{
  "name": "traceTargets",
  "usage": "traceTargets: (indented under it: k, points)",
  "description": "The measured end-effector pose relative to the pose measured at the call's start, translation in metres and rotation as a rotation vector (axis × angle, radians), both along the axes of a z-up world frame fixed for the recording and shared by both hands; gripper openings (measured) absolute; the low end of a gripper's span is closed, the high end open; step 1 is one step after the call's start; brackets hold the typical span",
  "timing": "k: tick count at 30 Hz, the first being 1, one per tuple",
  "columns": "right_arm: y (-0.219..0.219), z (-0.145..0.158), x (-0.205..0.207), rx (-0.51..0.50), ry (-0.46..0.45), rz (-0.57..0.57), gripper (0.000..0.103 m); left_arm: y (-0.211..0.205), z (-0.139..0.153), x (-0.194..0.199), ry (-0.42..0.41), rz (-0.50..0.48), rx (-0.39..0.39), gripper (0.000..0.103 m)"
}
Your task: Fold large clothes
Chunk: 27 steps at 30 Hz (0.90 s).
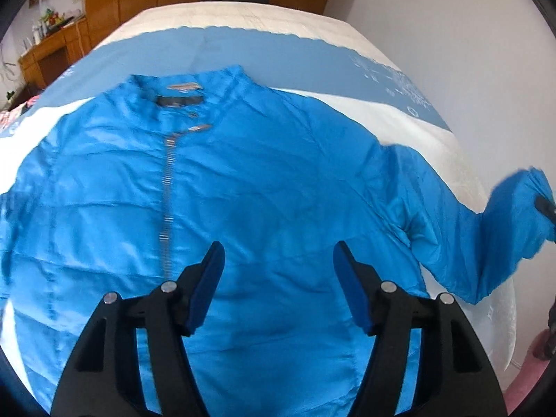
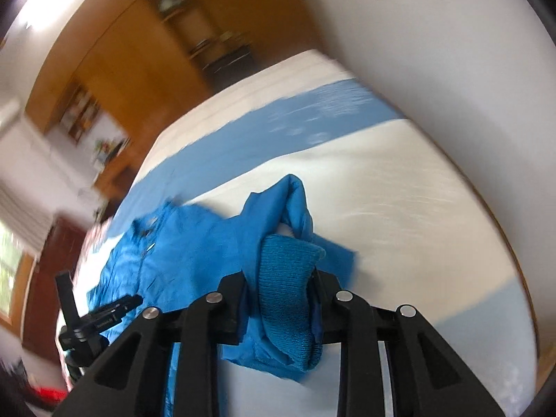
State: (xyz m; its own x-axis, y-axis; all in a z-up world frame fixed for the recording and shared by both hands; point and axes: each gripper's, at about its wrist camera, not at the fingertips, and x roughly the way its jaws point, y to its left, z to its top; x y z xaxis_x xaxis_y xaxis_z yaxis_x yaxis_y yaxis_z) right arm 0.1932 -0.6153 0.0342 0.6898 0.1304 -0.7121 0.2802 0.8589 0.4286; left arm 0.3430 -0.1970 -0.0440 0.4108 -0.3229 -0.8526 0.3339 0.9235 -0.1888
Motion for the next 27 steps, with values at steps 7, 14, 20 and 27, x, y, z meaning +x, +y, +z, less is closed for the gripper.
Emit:
traceTargets:
  k: [7,14,20,27]
  points:
    - [0.099,-0.010,0.081,0.018,0.018,0.236,0.027,0.046,0.005,0.015,-0.007,0.057,-0.002,0.067]
    - [0.171,-0.032,0.135,0.066,0.046,0.402,0.033,0.075,0.003,0.024,-0.003,0.081,-0.004,0.068]
    - [0.179,-0.018,0.128,0.232,-0.055,0.557,0.042,0.088,0.004,0.026,0.021,0.081,-0.117,0.080]
    - [0.113,-0.033,0.106,0.024,0.024,0.274,0.043,0.067,-0.014,0.039,0.092,0.077,-0.109,0.087]
